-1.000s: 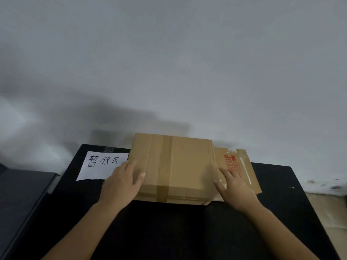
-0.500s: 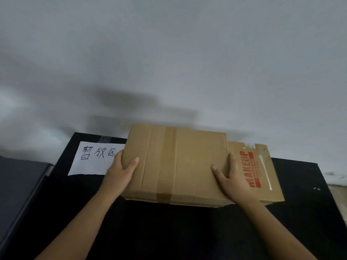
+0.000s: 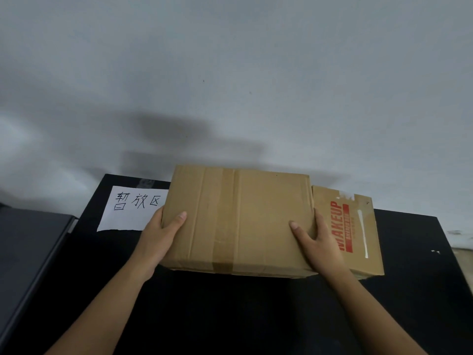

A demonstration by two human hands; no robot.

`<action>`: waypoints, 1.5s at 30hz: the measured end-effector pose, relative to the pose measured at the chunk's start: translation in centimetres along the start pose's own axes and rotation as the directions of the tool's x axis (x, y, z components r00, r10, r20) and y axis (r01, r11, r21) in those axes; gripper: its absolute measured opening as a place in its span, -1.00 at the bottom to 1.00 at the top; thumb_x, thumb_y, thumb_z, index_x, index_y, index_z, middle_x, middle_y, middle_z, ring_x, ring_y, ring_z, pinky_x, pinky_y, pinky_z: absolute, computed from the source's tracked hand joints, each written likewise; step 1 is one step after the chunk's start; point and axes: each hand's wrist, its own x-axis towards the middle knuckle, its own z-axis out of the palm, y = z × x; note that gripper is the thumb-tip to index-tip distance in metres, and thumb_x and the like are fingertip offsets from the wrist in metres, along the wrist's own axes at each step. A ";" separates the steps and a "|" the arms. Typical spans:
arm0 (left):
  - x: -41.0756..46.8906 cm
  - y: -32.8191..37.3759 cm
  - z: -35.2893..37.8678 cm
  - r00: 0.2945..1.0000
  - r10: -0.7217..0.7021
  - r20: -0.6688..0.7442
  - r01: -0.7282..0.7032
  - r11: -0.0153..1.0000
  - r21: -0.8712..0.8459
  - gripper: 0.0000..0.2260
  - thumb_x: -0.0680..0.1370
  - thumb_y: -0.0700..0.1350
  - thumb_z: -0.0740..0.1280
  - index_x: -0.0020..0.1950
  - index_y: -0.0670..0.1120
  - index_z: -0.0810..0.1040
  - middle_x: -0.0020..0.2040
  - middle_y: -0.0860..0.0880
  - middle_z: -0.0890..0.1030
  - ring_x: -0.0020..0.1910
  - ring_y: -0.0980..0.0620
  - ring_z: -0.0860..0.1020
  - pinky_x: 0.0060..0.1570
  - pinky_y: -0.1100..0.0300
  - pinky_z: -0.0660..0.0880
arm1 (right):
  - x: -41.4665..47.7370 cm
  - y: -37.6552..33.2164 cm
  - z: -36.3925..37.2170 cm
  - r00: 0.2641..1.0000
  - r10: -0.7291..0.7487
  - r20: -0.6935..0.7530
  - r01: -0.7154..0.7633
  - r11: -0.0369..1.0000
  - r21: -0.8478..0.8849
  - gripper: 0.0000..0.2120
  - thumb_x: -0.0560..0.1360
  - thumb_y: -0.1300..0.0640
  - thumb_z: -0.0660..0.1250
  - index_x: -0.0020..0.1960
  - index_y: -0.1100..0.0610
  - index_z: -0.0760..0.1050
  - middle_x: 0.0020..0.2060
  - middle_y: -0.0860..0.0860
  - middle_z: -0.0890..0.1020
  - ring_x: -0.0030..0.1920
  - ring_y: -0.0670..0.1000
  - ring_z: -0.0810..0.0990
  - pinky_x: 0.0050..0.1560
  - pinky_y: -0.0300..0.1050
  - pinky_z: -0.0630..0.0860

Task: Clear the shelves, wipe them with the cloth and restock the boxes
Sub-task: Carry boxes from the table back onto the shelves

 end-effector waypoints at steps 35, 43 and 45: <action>-29.3 0.8 -18.7 0.792 0.165 -0.587 -0.290 0.949 -0.124 -0.71 0.50 0.22 0.43 0.18 0.42 0.46 0.03 0.37 0.63 -0.02 0.39 0.59 -0.03 0.29 0.47 | -15.2 -16.7 2.9 0.722 -0.577 0.381 0.550 0.813 0.190 -0.17 0.44 -0.28 0.43 0.58 -0.23 0.09 0.34 -0.18 0.46 0.21 -0.04 0.56 0.18 0.00 0.53; -41.2 -5.4 -23.1 0.585 -0.008 -0.811 -0.215 0.963 -0.165 -0.53 0.49 0.24 0.42 0.37 0.28 0.42 0.16 0.29 0.57 0.12 0.22 0.56 0.03 0.21 0.47 | -23.6 -20.0 10.3 0.518 -0.622 0.587 0.638 0.738 0.219 -0.16 0.47 -0.27 0.40 0.61 -0.22 0.03 0.36 -0.09 0.41 0.17 0.01 0.51 0.04 -0.08 0.47; -44.6 -7.4 -24.1 0.527 -0.057 -0.848 -0.198 0.962 -0.188 -0.52 0.50 0.24 0.41 0.39 0.28 0.39 0.13 0.32 0.54 0.07 0.28 0.53 -0.04 0.26 0.46 | -26.6 -20.5 12.5 0.456 -0.614 0.645 0.649 0.724 0.231 -0.13 0.46 -0.29 0.39 0.61 -0.24 -0.01 0.41 -0.07 0.39 0.19 0.03 0.48 0.10 0.02 0.46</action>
